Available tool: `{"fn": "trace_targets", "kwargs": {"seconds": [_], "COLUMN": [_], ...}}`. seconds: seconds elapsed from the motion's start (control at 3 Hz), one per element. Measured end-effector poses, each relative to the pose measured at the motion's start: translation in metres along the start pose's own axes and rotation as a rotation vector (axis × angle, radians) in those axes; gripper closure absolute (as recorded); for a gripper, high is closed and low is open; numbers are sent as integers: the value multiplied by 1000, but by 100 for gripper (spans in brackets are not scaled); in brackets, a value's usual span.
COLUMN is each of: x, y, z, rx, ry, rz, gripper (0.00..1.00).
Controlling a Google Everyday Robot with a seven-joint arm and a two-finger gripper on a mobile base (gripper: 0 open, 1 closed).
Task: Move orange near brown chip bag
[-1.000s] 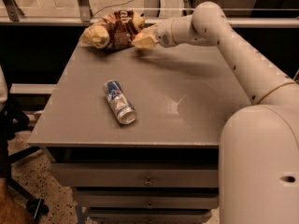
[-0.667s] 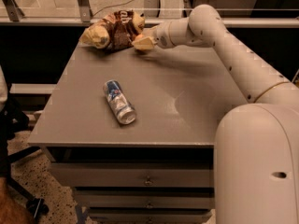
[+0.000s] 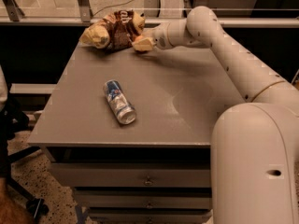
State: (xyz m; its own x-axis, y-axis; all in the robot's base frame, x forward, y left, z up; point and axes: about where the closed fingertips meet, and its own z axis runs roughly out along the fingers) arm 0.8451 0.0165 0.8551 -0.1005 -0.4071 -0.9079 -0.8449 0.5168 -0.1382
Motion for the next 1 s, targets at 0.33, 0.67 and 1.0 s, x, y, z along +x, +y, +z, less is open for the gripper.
{"fn": "trace_targets", "kwargs": {"seconds": [0.33, 0.67, 1.0], "x": [1, 1, -1], "y": [3, 5, 5], "z": [5, 7, 7], "rx": [-7, -11, -8], "ry": [1, 2, -3], "rz": [1, 1, -2], "gripper": [51, 28, 5]}}
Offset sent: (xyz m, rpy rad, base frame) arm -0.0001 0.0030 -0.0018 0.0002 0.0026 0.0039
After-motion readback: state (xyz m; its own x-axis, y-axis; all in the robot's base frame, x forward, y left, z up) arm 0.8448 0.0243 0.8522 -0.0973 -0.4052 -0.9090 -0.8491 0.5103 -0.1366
